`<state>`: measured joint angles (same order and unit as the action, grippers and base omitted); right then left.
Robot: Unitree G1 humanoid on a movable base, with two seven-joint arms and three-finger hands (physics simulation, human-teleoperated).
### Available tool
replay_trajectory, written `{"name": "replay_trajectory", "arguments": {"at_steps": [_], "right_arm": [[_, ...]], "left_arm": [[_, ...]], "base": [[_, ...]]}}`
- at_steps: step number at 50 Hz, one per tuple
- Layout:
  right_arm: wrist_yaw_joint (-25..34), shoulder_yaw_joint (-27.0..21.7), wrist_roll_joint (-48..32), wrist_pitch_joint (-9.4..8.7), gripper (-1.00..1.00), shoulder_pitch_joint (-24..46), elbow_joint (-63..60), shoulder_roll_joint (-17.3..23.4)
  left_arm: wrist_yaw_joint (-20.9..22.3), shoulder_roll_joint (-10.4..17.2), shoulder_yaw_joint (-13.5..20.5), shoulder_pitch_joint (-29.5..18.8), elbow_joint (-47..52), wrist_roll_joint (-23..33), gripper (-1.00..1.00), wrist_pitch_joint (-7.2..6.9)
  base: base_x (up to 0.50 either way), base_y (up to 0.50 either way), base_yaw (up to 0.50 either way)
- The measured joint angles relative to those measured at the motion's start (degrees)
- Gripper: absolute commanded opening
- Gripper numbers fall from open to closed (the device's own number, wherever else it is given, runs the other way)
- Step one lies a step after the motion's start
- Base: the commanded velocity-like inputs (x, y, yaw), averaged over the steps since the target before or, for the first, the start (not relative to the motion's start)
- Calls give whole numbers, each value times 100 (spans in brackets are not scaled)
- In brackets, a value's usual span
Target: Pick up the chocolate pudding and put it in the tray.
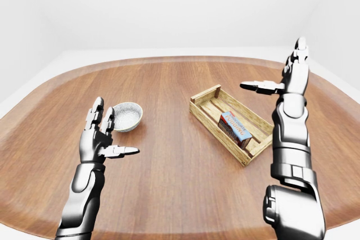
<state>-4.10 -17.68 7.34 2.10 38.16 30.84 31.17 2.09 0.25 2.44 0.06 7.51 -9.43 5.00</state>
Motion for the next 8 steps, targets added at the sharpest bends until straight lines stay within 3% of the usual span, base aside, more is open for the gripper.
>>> {"name": "replay_trajectory", "arguments": {"at_steps": [8], "right_arm": [[37, -171, 112, -523, 100, -283, -1383, -32]], "left_arm": [[-20, -2, 7, -19, -13, -13, 100, 0]], "base": [[0, 0, 0]]}}
